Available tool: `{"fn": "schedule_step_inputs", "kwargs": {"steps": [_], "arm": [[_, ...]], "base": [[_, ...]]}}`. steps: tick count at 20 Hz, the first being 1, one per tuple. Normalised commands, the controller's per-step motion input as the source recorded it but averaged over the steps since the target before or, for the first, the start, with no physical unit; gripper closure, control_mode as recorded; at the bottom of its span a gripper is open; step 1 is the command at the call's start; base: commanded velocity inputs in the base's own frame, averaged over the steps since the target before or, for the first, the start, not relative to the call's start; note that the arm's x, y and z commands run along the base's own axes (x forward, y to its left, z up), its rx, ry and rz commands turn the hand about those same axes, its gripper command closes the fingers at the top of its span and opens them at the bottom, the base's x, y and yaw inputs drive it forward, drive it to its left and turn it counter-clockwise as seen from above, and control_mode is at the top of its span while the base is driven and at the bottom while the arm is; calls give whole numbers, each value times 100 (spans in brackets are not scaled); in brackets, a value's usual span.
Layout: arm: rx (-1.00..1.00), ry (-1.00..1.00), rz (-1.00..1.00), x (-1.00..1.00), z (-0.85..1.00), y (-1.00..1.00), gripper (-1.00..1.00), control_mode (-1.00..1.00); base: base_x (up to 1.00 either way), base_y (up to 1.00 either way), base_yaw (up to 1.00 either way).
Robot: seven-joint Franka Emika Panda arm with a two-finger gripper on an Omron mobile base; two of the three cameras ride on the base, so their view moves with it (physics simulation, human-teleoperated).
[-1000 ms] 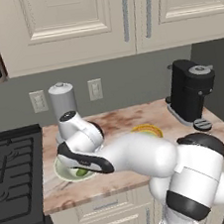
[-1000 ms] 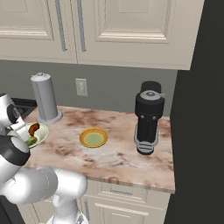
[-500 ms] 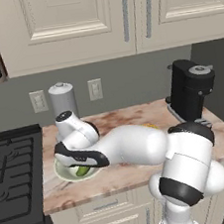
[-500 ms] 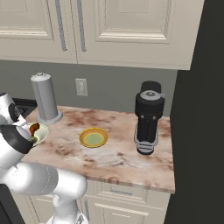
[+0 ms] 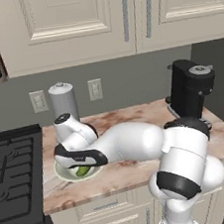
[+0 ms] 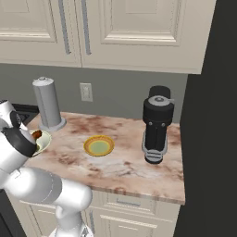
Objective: Remove the mango from the bowl and place it on the small plate. Then place the bowl with only the chicken drumstick in the microwave, close the door, and press the start button to microwave the chicken drumstick.
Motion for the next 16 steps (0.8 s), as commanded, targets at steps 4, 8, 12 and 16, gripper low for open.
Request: {"fn": "schedule_step_inputs", "kwargs": {"steps": [4,8,12,16], "arm": [[0,0,0,3,-10,0,-100,-100],[0,0,0,3,-14,0,-100,-100],[0,0,0,1,-10,0,-100,-100],[0,0,0,0,-8,0,-100,-100]], "base": [[0,0,0],[0,0,0],[0,0,0],[0,0,0]]}}
